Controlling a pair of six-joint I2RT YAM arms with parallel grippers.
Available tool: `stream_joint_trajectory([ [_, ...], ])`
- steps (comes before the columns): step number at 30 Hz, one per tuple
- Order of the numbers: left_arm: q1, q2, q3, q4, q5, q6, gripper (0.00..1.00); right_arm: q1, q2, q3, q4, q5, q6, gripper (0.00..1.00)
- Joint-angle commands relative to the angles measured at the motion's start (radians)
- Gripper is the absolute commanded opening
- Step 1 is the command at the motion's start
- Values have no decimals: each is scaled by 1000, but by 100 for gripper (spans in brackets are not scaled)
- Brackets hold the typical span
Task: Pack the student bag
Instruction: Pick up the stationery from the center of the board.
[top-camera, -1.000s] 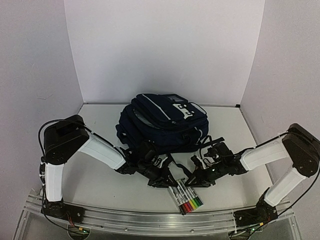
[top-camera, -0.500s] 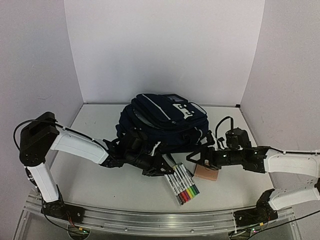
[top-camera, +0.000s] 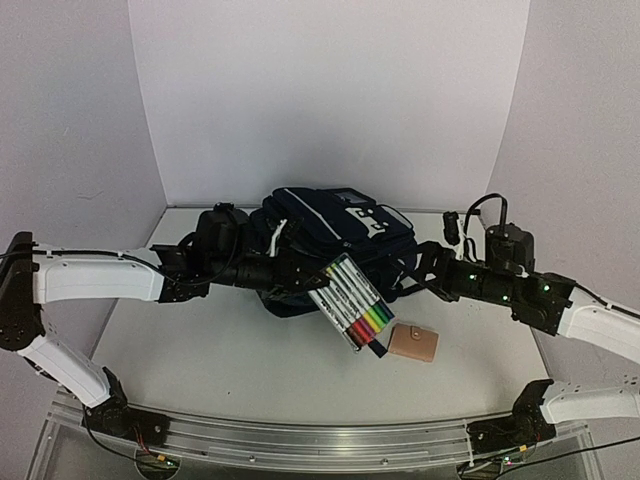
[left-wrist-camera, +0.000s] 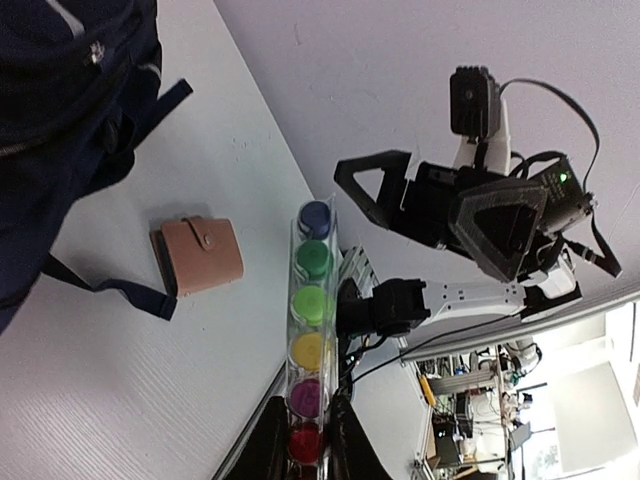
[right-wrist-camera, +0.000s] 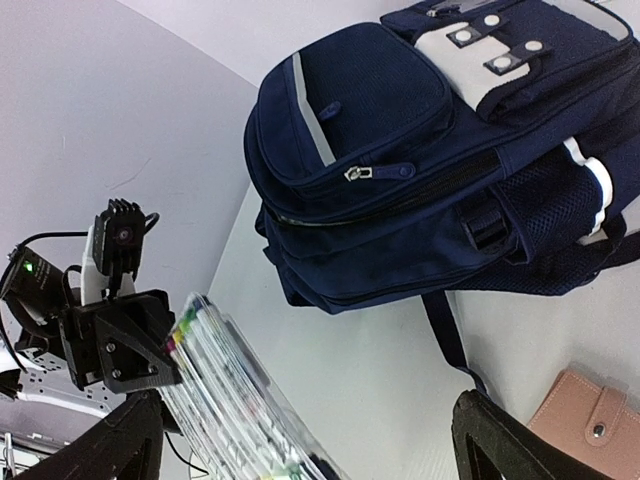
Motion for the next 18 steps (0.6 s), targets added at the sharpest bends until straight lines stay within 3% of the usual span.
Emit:
stream_joint_trajectory([
  [1,38,-70,70,123,-129,7,0,4,17,66,39,26,41,98],
  [5,57,-63,63,265,-180,-25,0,4,47,64,153,-26,90,98],
  [14,73,-10,72,481,-72,-77,0,4,167,115,290,-87,100,98],
  [18,75,0,58,517,-62,-106,0,4,222,154,380,-130,114,87],
])
